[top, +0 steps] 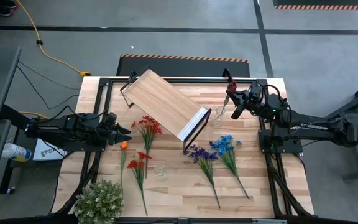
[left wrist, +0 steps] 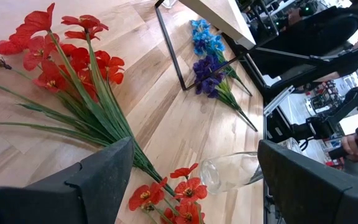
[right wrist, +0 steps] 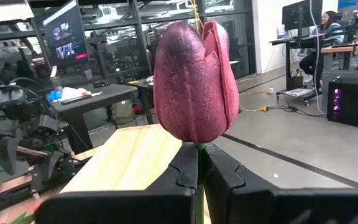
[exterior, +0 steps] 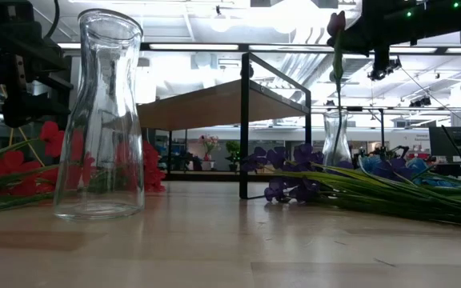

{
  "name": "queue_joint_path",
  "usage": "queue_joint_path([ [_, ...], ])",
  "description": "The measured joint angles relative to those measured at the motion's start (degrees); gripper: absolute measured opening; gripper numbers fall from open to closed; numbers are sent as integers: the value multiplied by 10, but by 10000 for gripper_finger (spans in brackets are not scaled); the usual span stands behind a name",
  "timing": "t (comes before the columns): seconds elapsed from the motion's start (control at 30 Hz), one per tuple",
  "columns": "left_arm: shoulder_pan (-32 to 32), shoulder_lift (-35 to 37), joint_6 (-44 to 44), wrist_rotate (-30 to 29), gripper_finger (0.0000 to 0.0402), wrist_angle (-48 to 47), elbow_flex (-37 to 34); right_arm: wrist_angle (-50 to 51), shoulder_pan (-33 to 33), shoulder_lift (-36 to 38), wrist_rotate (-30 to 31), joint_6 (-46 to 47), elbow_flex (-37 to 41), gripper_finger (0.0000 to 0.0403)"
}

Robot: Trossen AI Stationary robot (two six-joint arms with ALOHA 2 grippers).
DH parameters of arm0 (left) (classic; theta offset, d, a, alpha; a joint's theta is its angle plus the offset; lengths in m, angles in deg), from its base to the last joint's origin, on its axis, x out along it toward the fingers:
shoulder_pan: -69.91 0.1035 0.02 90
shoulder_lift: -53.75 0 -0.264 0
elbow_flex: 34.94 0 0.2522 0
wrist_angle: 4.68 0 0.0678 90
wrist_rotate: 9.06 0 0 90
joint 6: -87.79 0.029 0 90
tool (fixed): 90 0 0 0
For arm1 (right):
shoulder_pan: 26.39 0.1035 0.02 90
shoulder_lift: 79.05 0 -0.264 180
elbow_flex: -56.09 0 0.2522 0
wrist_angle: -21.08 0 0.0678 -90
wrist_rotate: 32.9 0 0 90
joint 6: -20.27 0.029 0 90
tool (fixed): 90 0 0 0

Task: Pick and place flowers into a vace then onto a shelf
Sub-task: Put the dark red flower into the top transparent vase

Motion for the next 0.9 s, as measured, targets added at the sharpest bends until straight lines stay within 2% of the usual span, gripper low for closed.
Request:
queue_joint_path([
  [0.23, 0, 0, 0, 0, 376, 0, 0, 9, 25, -20, 29, 3, 0, 2],
  [0.63, 0, 0, 0, 0, 376, 0, 0, 14, 33, -34, 31, 15, -1, 6],
  [0.9, 0, 0, 0, 0, 376, 0, 0, 32, 33, -34, 26, 21, -1, 24],
])
